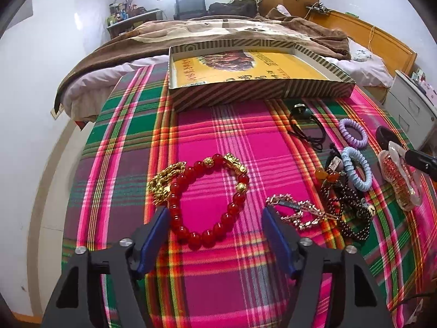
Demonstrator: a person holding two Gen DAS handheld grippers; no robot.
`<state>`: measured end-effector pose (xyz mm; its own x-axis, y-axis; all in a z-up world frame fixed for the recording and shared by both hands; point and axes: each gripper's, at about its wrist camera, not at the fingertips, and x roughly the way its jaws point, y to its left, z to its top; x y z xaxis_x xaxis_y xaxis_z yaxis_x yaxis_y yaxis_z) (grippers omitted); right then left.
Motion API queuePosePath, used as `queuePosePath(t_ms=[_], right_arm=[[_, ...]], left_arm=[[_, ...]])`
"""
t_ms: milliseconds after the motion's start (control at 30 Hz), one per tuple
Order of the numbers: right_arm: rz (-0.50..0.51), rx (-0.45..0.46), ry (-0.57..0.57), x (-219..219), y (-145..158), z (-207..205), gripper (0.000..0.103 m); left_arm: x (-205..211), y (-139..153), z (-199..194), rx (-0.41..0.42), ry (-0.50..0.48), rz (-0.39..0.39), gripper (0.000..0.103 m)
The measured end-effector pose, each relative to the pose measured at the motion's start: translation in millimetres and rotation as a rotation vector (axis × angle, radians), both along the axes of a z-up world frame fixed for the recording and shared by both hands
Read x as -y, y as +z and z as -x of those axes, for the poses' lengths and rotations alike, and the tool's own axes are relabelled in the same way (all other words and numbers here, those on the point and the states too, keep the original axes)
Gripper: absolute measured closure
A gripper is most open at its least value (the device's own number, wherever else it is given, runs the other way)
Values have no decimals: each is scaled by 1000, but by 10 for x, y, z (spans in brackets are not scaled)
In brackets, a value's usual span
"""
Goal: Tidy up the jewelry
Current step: 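Grasp the red bead bracelet with the left tool while the right tool holds the clear bangle, then carry the red bracelet and clear bangle with both tools to the yellow tray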
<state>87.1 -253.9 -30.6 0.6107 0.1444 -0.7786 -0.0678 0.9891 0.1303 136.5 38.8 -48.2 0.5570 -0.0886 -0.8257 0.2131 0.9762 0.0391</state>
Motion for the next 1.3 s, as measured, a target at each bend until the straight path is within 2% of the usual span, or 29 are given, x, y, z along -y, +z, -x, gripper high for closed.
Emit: queuePosePath(t_ms=[67,233,400,500,633,667,767,933,1033,1133,1167,1200,1233,1267,1300], right_arm=[[5,-12,7,-21,-31,-8,90],[10,-33,2,-40,-99,-23,90],[14,-39,1,-47,-131,-12,90],[7,-39,3,-32,-132,-3,90],[8,-25,10,-40,-135,20,90],[2,-24,16,-41,-135,25,90],[-22,-19,27,-30,-117,32,91],[-35,-9,25,-16,-89,53,91],[-36,4,24,-19,-57,62,91],[-42,9,29,-17,-36,72,91],[-42,10,31,-18,-30,76,91],[-41,10,32,-18,-28,74,91],[-42,11,31,-12,-24,74,91],[-43,11,29,-6,-22,71,91],[-45,11,29,-2,-19,68,91]], left_arm=[[17,2,-14,2,-15,-6,40],[49,16,-43,-17,-52,19,56],[153,31,6,-11,-102,14,83],[182,38,26,-10,-108,16,84],[127,82,61,-18,-108,99,87],[116,129,83,0,-107,113,103],[76,248,79,5,-111,177,103],[68,282,55,20,-86,151,103],[90,241,-18,43,-56,84,103],[100,169,-146,50,-37,42,97],[127,142,-183,53,-55,21,88],[134,120,-214,45,-62,14,67],[149,95,-248,34,-65,0,52],[168,70,-282,35,-63,-34,33],[177,64,-296,45,-59,-59,32]])
